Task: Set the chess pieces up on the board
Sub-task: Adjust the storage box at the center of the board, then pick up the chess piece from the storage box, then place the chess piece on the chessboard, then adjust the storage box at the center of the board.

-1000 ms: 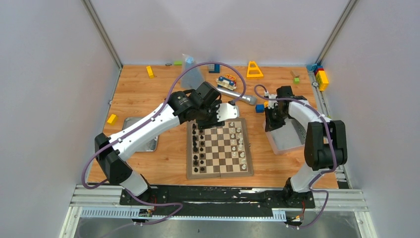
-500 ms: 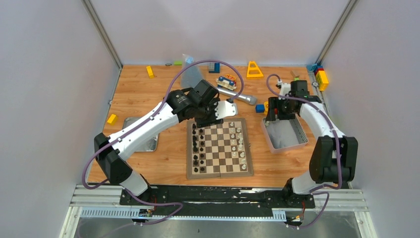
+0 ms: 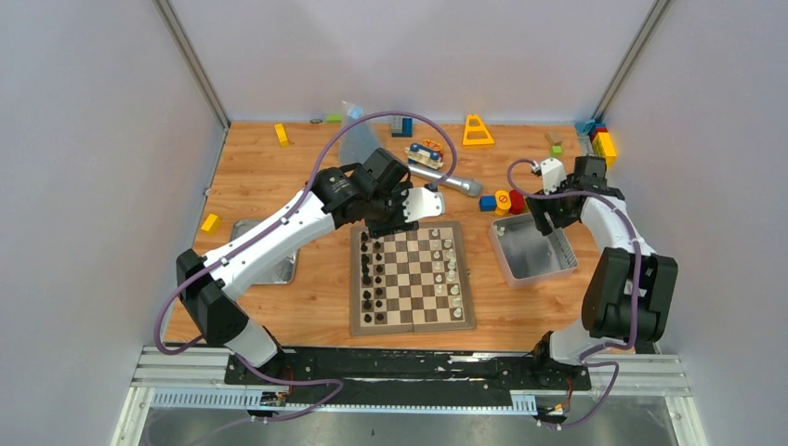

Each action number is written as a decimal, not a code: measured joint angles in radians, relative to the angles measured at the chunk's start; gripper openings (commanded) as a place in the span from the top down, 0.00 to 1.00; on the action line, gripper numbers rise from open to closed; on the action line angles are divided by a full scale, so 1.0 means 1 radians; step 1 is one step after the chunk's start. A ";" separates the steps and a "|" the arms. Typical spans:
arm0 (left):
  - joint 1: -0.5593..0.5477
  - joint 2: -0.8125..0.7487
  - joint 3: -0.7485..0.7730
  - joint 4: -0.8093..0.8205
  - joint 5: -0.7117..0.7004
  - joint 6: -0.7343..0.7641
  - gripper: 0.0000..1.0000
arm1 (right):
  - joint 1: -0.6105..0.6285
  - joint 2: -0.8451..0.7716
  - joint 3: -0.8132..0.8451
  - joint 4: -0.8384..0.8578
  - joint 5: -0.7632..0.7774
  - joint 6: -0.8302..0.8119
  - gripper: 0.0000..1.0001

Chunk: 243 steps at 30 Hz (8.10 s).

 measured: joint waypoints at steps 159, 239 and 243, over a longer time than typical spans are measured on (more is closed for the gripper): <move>0.364 -0.174 -0.165 0.163 0.245 -0.206 0.11 | 0.629 0.381 0.328 -0.111 -0.084 0.273 0.95; 0.364 -0.159 -0.174 0.162 0.218 -0.183 0.10 | 0.121 0.335 0.254 -0.132 0.003 -0.435 0.16; 0.364 -0.159 -0.174 0.162 0.218 -0.183 0.10 | 0.127 0.336 0.254 -0.129 0.014 -0.438 0.35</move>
